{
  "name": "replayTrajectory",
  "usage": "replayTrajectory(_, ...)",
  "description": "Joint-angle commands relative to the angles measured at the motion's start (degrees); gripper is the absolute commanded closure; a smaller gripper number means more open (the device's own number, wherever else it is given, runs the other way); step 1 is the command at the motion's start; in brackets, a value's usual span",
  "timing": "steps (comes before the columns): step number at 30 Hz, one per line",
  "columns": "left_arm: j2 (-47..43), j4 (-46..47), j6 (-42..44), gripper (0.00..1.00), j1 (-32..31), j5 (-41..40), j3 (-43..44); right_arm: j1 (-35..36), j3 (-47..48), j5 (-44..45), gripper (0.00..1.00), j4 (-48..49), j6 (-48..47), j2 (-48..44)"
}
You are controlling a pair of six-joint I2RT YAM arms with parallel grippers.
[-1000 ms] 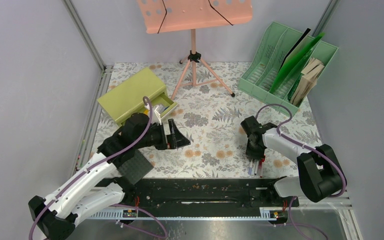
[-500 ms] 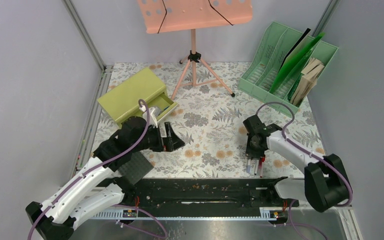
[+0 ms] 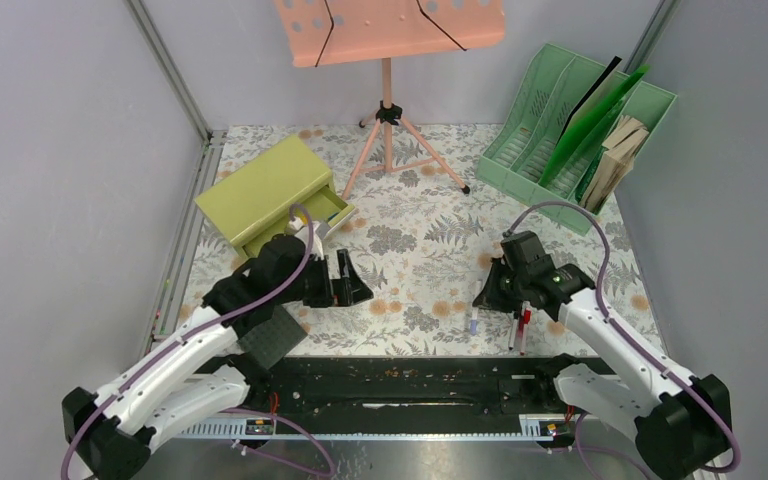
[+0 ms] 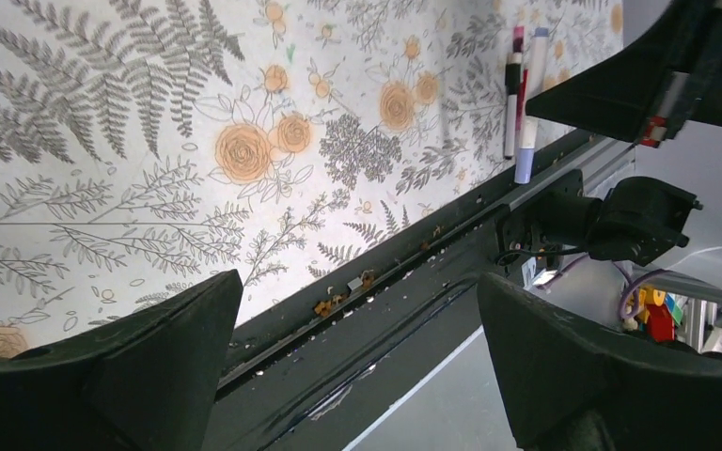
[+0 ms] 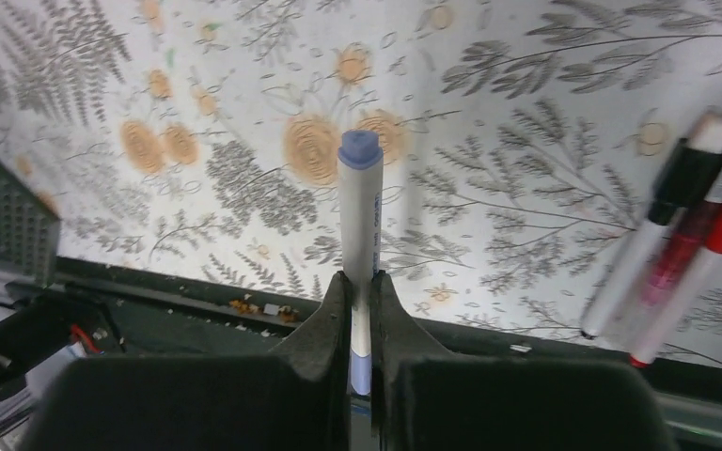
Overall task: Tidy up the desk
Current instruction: Pick up the stationery from the center of the board, then place the stationery in the drawer.
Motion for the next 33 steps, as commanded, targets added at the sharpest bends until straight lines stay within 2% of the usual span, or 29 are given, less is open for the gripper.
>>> replayTrajectory(1,2.75,6.36,-2.04,0.01,-0.3,5.4,-1.82,3.16,-1.99,-5.34,1.0,5.34,4.97,-2.56)
replayTrajectory(5,6.28,11.17,-4.03,0.01,-0.34,9.06,-4.06,7.51,-5.15,-8.92,1.0,13.8,9.58,-2.87)
replayTrajectory(14,9.96,39.78,-14.47,0.03,-2.55,18.96,-15.93,12.98,-8.73,-12.76,1.0,30.13,16.96,-0.64)
replayTrajectory(19,11.53,50.51,-18.3,0.05,-4.75,21.91,-18.64,15.05,-9.33,-13.72,1.0,36.69,20.87,-0.62)
replayTrajectory(25,13.59,55.26,-19.15,0.1,-7.89,22.83,-18.0,17.67,-9.37,-14.04,1.0,42.76,23.92,0.48)
replayTrajectory(29,14.91,55.41,-19.15,0.21,-9.01,22.13,-17.46,19.28,-8.31,-13.15,1.0,42.55,24.15,1.14)
replayTrajectory(33,15.73,55.08,-18.89,0.26,-9.36,21.14,-17.52,20.09,-8.47,-13.26,1.0,44.65,25.45,1.16)
